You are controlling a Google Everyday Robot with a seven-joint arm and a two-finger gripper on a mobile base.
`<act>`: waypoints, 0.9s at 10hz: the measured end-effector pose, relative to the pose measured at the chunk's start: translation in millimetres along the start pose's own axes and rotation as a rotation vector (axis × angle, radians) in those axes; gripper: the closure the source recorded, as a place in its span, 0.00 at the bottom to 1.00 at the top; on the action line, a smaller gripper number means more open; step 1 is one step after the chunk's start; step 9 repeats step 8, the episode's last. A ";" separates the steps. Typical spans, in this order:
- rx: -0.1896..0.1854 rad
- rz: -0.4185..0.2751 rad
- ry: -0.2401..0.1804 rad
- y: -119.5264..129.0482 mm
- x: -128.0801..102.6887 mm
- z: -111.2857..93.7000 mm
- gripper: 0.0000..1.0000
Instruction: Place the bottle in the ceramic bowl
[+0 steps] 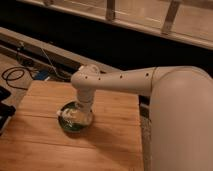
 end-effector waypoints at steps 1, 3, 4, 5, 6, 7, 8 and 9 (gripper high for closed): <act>0.000 -0.002 0.000 0.5 -0.7 0.1 0.21; 0.000 -0.002 0.000 0.6 -0.9 0.2 0.20; 0.000 -0.002 0.000 0.6 -0.9 0.2 0.20; 0.000 -0.001 0.000 0.4 -0.6 0.1 0.20; 0.000 -0.001 -0.001 0.1 -0.4 0.0 0.20; 0.000 -0.001 -0.001 0.2 -0.4 0.0 0.20; 0.000 -0.001 -0.001 0.3 -0.4 0.0 0.20; 0.000 -0.001 -0.001 0.3 -0.4 0.0 0.20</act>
